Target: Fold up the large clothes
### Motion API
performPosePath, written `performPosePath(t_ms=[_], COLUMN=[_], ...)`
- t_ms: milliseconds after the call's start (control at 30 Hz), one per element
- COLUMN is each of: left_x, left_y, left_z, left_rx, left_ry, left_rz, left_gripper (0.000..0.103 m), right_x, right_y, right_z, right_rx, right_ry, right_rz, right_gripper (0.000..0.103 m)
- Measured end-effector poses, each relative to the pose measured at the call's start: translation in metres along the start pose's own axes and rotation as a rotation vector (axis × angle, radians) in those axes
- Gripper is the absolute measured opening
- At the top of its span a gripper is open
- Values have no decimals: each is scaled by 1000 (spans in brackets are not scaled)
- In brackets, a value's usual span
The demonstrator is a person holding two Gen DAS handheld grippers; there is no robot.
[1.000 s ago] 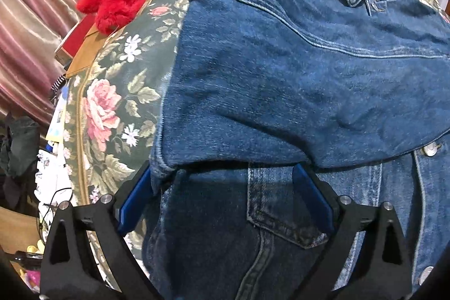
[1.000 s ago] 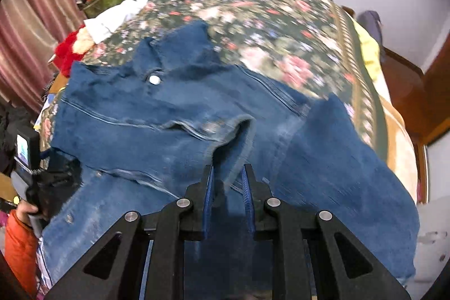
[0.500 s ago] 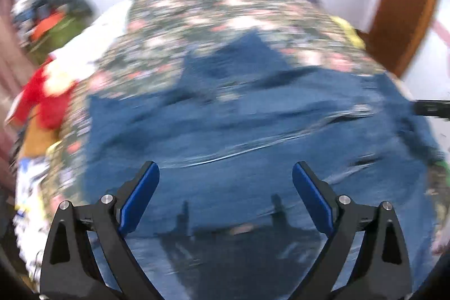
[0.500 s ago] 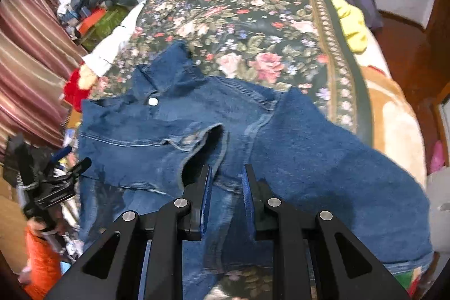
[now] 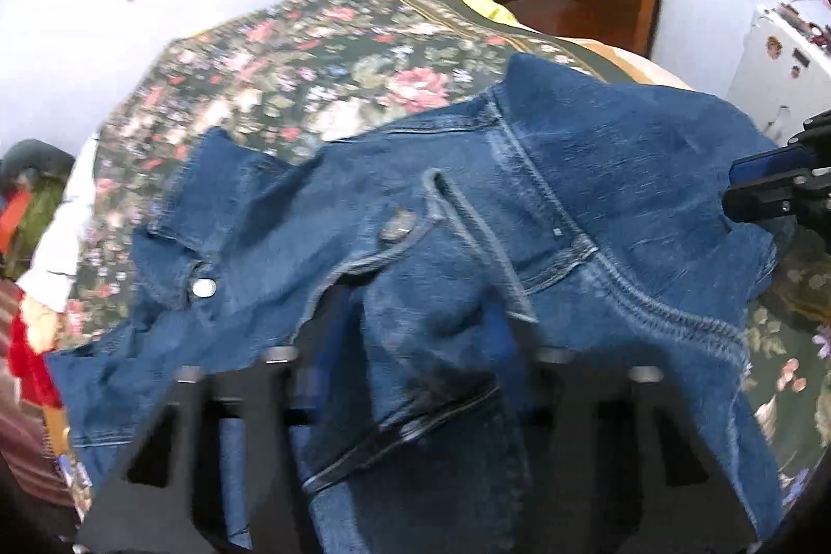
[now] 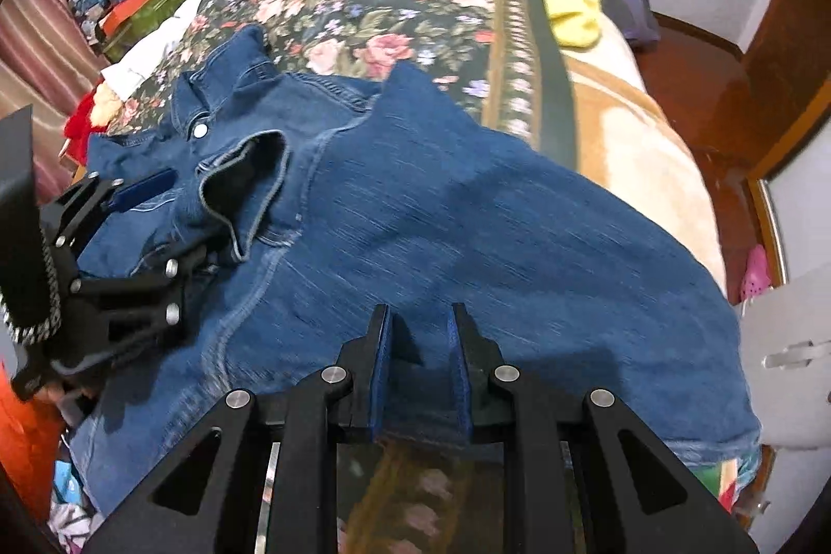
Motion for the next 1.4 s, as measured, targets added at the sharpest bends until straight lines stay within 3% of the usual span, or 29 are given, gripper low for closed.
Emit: performPosePath(t_ms=[100, 133, 300, 400, 467, 567, 633, 667, 767, 900, 1033, 1200, 1333, 1400], left_x=[4, 6, 28, 38, 39, 29, 18, 13, 3, -14, -50, -108, -158, -178], left_y=[-12, -18, -42, -32, -20, -4, 5, 6, -5, -59, -145, -241, -305, -328], left_z=[-1, -2, -38, -51, -47, -29, -21, -19, -31, -56, -75, -59, -23, -5], left_rx=[-60, -74, -168, -255, -254, -261, -313, -333, -357, -244, -30, 161, 314, 343], left_ry=[-18, -17, 69, 91, 74, 18, -35, -56, -45, 16, 45, -58, -173, -228], left_rz=[-89, -125, -238, -239, -221, -206, -228, -250, -281, -325, -391, -493, -549, -594], left_gripper=[19, 17, 15, 15, 17, 26, 52, 57, 59, 72, 82, 82, 82, 82], right_x=[-2, -2, 0, 2, 4, 6, 9, 10, 18, 34, 56, 83, 94, 92], right_y=[9, 13, 20, 23, 23, 17, 9, 4, -15, -46, -86, -139, -169, -172], right_z=[-8, -12, -29, -39, -44, -52, -58, -60, -65, -62, -53, -29, 11, 40], right_rx=[3, 9, 25, 27, 30, 59, 71, 75, 92, 98, 119, 159, 154, 123], right_ry=[17, 26, 64, 83, 90, 96, 102, 106, 114, 117, 119, 105, 39, -17], right_rz=[16, 24, 51, 62, 70, 76, 71, 65, 37, -12, -67, -137, -190, -214], right_gripper=[18, 18, 18, 18, 18, 18, 18, 18, 18, 18, 18, 18, 18, 18])
Point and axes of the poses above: each gripper's, at about its wrist camera, not at the fingertips, and z roughly the way its jaws point, y to its right, x to its top, the point moved 7 cm from there along z, roughly the way its jaws point, and after that the axes turned 5 degrees about z, right-handed, at the moved point
